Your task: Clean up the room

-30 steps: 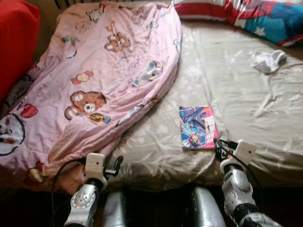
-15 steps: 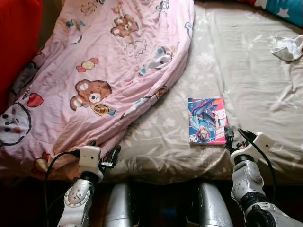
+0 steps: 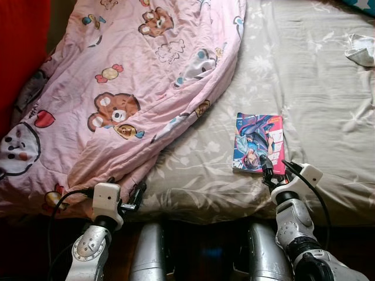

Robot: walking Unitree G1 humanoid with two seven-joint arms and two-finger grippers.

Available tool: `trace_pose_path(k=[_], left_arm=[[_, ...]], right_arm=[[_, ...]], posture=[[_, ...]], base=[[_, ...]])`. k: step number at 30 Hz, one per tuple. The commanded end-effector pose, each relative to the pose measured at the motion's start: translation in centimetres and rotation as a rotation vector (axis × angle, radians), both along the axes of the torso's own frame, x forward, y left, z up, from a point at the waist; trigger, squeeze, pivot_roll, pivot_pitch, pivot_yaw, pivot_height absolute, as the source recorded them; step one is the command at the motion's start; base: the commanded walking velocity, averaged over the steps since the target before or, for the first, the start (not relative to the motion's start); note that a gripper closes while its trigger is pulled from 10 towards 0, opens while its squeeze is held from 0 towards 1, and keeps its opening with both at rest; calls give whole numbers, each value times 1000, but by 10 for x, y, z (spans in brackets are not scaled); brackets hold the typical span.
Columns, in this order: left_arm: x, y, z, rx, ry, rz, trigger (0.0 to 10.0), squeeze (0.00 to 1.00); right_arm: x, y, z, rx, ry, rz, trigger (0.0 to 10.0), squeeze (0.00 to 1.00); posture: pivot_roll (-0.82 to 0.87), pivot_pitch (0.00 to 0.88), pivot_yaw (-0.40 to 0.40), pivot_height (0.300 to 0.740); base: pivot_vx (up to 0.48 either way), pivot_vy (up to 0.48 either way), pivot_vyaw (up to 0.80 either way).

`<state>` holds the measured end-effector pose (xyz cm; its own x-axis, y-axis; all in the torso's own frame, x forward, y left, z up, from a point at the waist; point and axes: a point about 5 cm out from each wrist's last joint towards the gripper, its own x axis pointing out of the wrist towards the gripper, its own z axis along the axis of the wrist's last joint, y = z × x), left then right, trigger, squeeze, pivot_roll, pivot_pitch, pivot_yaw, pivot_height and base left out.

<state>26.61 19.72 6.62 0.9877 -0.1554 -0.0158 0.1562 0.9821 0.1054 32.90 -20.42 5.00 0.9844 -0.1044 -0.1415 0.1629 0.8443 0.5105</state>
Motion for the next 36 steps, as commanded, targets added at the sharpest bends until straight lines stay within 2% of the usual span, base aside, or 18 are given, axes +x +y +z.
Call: trace_pose_path(k=[1,8,17,20,27,35,36], left_arm=[[-8,5,-7,16,41,5,10000,0],[-11,9,-2,37,44,3,10000,0],[-13,8,1,52,50,-5,10000,0],[-13,7,2,60,49,-9,10000,0],[-15,8,4,69,49,-11,10000,0],[-16,8,4,80,54,-14,10000,0],[-16,8,4,79,55,-15,10000,0]], right_arm=[[-9,6,-15,49,63,-4,10000,0],[-15,4,-24,196,74,-58,10000,0],[-15,4,-25,300,57,-77,10000,0],[-13,8,-24,386,26,-63,10000,0],[-12,17,-24,460,1,-4,10000,0],[-12,32,-23,459,-15,107,10000,0],[-12,32,-23,440,-9,111,6863,0]], posture=[[258,327,119,585],[279,342,134,585],[292,349,142,585],[295,351,143,585],[305,354,148,585],[308,352,148,585],[310,352,148,585]], base=[[0,0,0],[0,0,0],[0,0,0],[0,0,0],[0,0,0],[0,0,0],[0,0,0]])
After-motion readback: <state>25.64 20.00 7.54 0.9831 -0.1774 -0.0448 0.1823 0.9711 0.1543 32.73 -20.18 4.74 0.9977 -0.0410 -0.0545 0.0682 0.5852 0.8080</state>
